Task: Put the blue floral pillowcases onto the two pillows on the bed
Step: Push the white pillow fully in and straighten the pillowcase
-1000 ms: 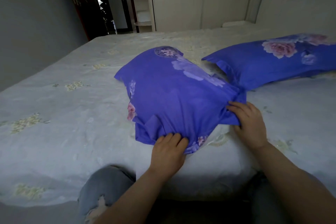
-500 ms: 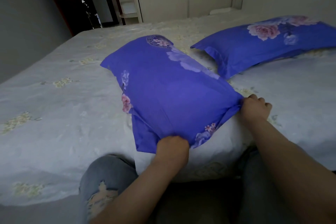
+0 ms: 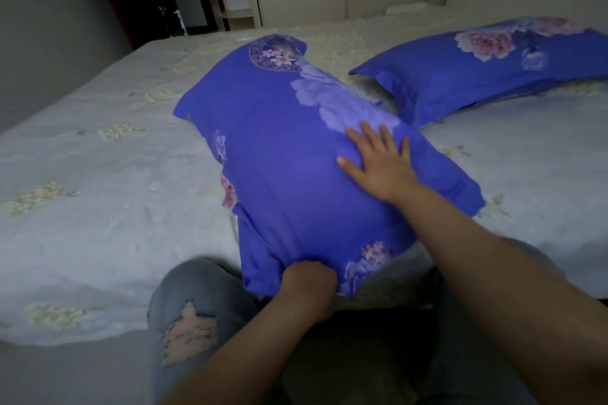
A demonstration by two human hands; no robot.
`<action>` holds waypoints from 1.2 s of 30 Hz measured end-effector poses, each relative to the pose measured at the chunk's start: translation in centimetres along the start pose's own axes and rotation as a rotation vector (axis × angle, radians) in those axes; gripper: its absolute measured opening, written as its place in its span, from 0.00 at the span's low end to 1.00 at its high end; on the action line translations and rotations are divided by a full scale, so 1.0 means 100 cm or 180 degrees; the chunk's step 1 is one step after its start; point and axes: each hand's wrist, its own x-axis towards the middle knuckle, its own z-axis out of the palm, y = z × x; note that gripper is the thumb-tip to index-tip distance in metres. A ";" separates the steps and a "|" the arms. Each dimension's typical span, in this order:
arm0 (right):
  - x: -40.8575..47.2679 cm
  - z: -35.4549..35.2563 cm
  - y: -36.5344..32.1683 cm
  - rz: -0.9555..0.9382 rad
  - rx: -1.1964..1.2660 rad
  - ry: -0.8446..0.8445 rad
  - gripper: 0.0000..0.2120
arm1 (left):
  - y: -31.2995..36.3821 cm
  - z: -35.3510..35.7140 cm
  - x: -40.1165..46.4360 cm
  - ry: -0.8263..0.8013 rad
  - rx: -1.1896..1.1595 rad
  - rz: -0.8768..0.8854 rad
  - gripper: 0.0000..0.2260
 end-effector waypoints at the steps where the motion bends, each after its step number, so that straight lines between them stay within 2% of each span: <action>1: -0.005 0.017 0.007 0.0203 -0.0130 -0.0274 0.32 | 0.000 0.005 -0.003 -0.0002 -0.0093 0.0035 0.14; 4: -0.009 0.032 0.024 0.0470 -0.0033 -0.0142 0.35 | -0.004 0.017 -0.013 -0.0012 -0.0472 0.0052 0.14; 7: -0.001 0.025 0.026 0.0878 0.0146 -0.0148 0.39 | -0.013 0.036 -0.016 -0.0230 -0.1185 0.0125 0.16; 8: 0.002 0.025 0.026 0.1050 0.0176 -0.0192 0.41 | -0.016 0.037 -0.022 0.0001 -0.1445 0.0169 0.15; 9: 0.004 0.024 0.028 0.1208 0.0178 -0.0233 0.43 | -0.018 0.037 -0.026 0.0666 -0.1630 0.0199 0.15; 12: 0.007 0.023 0.029 0.1510 0.0253 -0.0295 0.51 | -0.028 0.009 -0.034 0.3599 -0.1861 0.0062 0.18; 13: 0.007 0.022 0.028 0.1590 0.0326 -0.0287 0.54 | -0.035 -0.001 -0.029 0.4075 -0.1857 -0.0156 0.17; 14: 0.007 0.020 0.028 0.1678 0.0404 -0.0265 0.57 | -0.045 -0.009 -0.020 0.4143 -0.1839 -0.0468 0.15; 15: 0.008 0.018 0.028 0.1761 0.0460 -0.0251 0.60 | -0.058 -0.014 -0.009 0.3905 -0.1940 -0.0945 0.17; 16: 0.008 0.015 0.030 0.1848 0.0481 -0.0254 0.62 | -0.071 -0.013 0.004 0.3400 -0.2308 -0.1420 0.25; 18: 0.012 0.012 0.035 0.1967 0.0502 -0.0284 0.65 | -0.090 -0.006 0.023 0.2311 -0.3853 -0.1970 0.41; 19: 0.014 0.011 0.037 0.1985 0.0560 -0.0334 0.65 | -0.094 -0.002 0.029 0.2077 -0.4593 -0.1955 0.46; 20: 0.017 0.010 0.038 0.1972 0.0653 -0.0404 0.63 | -0.095 -0.002 0.032 0.2155 -0.5150 -0.1744 0.48; 21: 0.021 0.009 0.039 0.1942 0.0779 -0.0469 0.60 | -0.094 -0.005 0.036 0.2337 -0.5430 -0.1471 0.44; 22: 0.024 0.008 0.040 0.1916 0.0941 -0.0489 0.55 | -0.091 -0.014 0.039 0.2504 -0.5493 -0.1211 0.37; 24: 0.027 0.008 0.038 0.1872 0.1237 -0.0264 0.44 | -0.089 -0.041 0.042 0.2828 -0.5164 -0.0780 0.26; 27: 0.017 0.019 0.032 0.1987 0.1438 0.0605 0.33 | -0.095 -0.090 0.047 0.3188 -0.4267 0.0061 0.20; 30: 0.001 0.030 0.023 0.2159 0.1699 0.1302 0.27 | -0.104 -0.118 0.054 0.3412 -0.3460 0.0665 0.20; 32: 0.003 0.028 0.013 0.2106 0.1671 0.1483 0.28 | -0.120 -0.122 0.056 0.3527 -0.3706 0.0359 0.20; 34: 0.011 0.024 0.003 0.1908 0.1376 0.1309 0.32 | -0.148 -0.110 0.058 0.3590 -0.3855 -0.0589 0.21; 35: 0.015 0.022 -0.004 0.1811 0.1195 0.1079 0.34 | -0.166 -0.097 0.060 0.3339 -0.3731 -0.1147 0.19; 36: 0.018 0.021 -0.012 0.1702 0.1038 0.0792 0.36 | -0.182 -0.080 0.062 0.2878 -0.3528 -0.1645 0.16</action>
